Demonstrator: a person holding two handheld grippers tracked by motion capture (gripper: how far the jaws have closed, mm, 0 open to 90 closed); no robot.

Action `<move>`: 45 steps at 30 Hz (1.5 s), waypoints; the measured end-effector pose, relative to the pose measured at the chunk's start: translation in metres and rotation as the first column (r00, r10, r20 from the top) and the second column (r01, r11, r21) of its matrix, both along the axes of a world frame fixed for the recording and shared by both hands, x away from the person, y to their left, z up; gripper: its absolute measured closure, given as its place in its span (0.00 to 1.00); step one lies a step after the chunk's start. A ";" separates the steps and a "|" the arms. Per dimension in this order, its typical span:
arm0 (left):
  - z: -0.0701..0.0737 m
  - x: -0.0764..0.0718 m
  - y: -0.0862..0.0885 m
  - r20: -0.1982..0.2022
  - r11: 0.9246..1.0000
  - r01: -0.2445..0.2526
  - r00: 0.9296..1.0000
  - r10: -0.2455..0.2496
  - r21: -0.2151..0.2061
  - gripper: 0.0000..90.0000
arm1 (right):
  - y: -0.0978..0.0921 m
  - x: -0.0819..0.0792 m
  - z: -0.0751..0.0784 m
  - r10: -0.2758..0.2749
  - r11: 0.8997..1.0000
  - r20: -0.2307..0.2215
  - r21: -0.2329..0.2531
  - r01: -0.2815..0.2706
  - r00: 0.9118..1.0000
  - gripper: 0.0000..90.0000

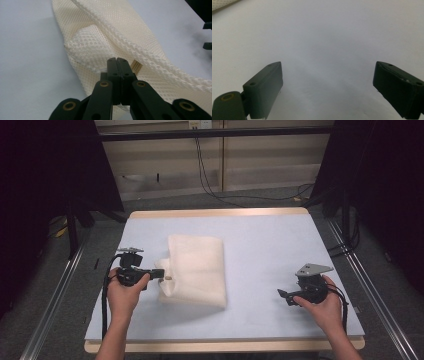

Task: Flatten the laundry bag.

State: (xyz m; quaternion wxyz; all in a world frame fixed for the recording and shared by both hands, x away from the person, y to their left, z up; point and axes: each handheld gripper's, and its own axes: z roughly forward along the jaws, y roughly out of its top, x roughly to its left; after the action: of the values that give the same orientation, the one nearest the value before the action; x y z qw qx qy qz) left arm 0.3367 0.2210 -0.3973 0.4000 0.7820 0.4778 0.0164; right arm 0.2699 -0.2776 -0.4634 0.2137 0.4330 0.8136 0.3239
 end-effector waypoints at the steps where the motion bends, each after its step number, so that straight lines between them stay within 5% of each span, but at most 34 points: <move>1: 0.000 0.000 0.000 0.000 1.000 0.000 1.000 0.000 0.000 1.00 | 0.000 0.000 0.000 0.000 1.000 0.001 0.000 0.000 1.000 0.10; 23: -0.002 0.012 -0.053 0.018 0.995 0.062 0.998 -0.061 -0.073 1.00 | 0.000 0.003 0.000 0.010 1.000 -0.007 0.010 -0.010 1.000 0.10; 45: -0.007 0.020 -0.109 0.038 0.985 0.143 0.989 -0.140 -0.094 0.97 | -0.007 0.002 0.001 0.003 1.000 -0.013 0.016 -0.003 1.000 0.10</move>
State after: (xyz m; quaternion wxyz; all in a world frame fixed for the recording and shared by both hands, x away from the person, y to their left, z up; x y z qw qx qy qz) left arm 0.3563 0.1116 -0.4042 0.4448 0.7934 0.4150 -0.0230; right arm 0.2717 -0.2850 -0.4626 0.2044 0.4357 0.8129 0.3280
